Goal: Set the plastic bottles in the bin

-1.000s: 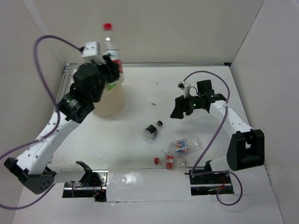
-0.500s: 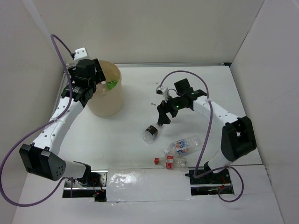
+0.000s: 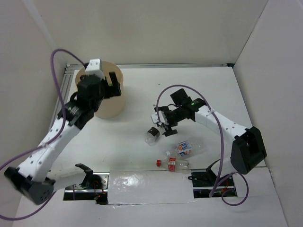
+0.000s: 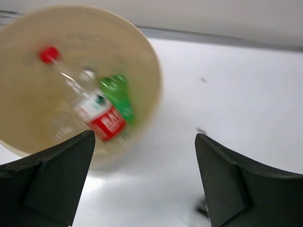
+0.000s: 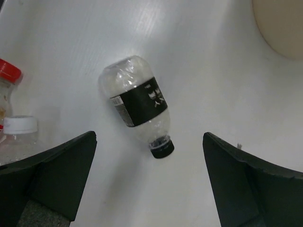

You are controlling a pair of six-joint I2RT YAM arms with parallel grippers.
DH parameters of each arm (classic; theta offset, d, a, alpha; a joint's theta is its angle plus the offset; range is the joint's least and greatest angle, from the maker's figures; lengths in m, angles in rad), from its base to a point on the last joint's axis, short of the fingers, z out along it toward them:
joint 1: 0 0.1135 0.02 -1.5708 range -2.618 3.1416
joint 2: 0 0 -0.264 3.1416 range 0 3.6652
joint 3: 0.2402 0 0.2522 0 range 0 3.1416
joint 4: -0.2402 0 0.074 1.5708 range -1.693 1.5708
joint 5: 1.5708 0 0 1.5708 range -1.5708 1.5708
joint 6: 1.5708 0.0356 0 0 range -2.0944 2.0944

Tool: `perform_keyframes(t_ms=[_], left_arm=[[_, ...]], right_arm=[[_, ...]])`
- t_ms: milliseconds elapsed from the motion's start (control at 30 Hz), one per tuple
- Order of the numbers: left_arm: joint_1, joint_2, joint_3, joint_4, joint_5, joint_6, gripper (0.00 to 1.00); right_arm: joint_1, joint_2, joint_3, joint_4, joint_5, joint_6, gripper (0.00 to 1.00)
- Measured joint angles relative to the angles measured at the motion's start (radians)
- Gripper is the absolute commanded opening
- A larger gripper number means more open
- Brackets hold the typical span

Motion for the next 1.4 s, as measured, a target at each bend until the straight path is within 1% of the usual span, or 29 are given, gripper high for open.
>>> perform_keyframes(t_ms=[100,233,333,367,467,500,600,633,667,700,733,833,900,933,967,1067,1100,1167,1233,1267,1367,1400], left_arm=[[-0.100,-0.196,-0.147,-0.014,0.066,-0.007,0.99],[-0.182,-0.406,-0.319,-0.101,0.089,-0.074,0.96],[-0.235,-0.528,-0.435,-0.167,0.102,-0.161,0.96],[-0.246,-0.558,-0.473,-0.185,0.115,-0.189,0.96],[-0.260,-0.624,-0.554,-0.235,0.155,-0.254,0.96],[-0.261,-0.639,-0.575,-0.248,0.166,-0.275,0.96],[-0.262,-0.656,-0.608,-0.266,0.199,-0.308,0.96],[-0.262,-0.654,-0.610,-0.271,0.211,-0.320,0.95],[-0.262,-0.652,-0.610,-0.273,0.220,-0.326,0.95],[-0.262,-0.649,-0.610,-0.272,0.228,-0.329,0.95],[-0.262,-0.645,-0.610,-0.271,0.236,-0.330,0.95],[-0.262,-0.627,-0.611,-0.264,0.267,-0.335,0.94],[-0.262,-0.621,-0.623,-0.242,0.292,-0.344,0.94],[-0.262,-0.621,-0.634,-0.229,0.310,-0.347,0.92],[-0.263,-0.619,-0.648,-0.216,0.326,-0.350,0.92],[-0.263,-0.605,-0.695,-0.190,0.372,-0.355,0.92],[-0.263,-0.599,-0.712,-0.181,0.388,-0.358,0.92],[-0.264,-0.592,-0.741,-0.159,0.418,-0.376,0.92],[-0.268,-0.582,-0.766,-0.146,0.441,-0.384,0.92],[-0.269,-0.579,-0.772,-0.145,0.451,-0.386,0.92],[-0.271,-0.567,-0.774,-0.132,0.477,-0.404,0.92],[-0.271,-0.561,-0.774,-0.124,0.484,-0.407,0.92]], right_arm=[[0.075,0.020,-0.023,0.013,0.011,-0.083,1.00],[0.152,0.097,-0.037,0.048,0.049,-0.130,1.00],[0.181,0.171,-0.057,0.088,0.096,-0.139,0.94],[0.189,0.192,-0.066,0.100,0.111,-0.141,0.88],[0.204,0.242,-0.078,0.119,0.153,-0.148,0.76],[0.209,0.254,-0.079,0.120,0.166,-0.149,0.65],[0.213,0.270,-0.076,0.121,0.190,-0.138,0.46],[0.213,0.270,-0.071,0.117,0.195,-0.135,0.35],[0.213,0.271,-0.059,0.108,0.201,-0.127,0.32],[0.213,0.271,-0.044,0.100,0.207,-0.116,0.27],[0.212,0.271,-0.018,0.084,0.212,-0.101,0.25],[0.196,0.271,0.128,0.034,0.204,-0.050,0.24],[0.177,0.271,0.293,0.009,0.192,0.000,0.24],[0.168,0.271,0.382,0.004,0.182,0.031,0.21],[0.159,0.275,0.496,0.001,0.174,0.066,0.21],[0.143,0.308,0.799,0.035,0.142,0.168,0.22],[0.141,0.329,0.900,0.070,0.129,0.211,0.23],[0.143,0.373,1.051,0.153,0.091,0.318,0.25],[0.150,0.426,1.134,0.272,0.058,0.428,0.26],[0.155,0.449,1.149,0.321,0.052,0.473,0.29],[0.184,0.557,1.184,0.466,0.042,0.616,0.29],[0.197,0.607,1.210,0.498,0.041,0.655,0.31]])
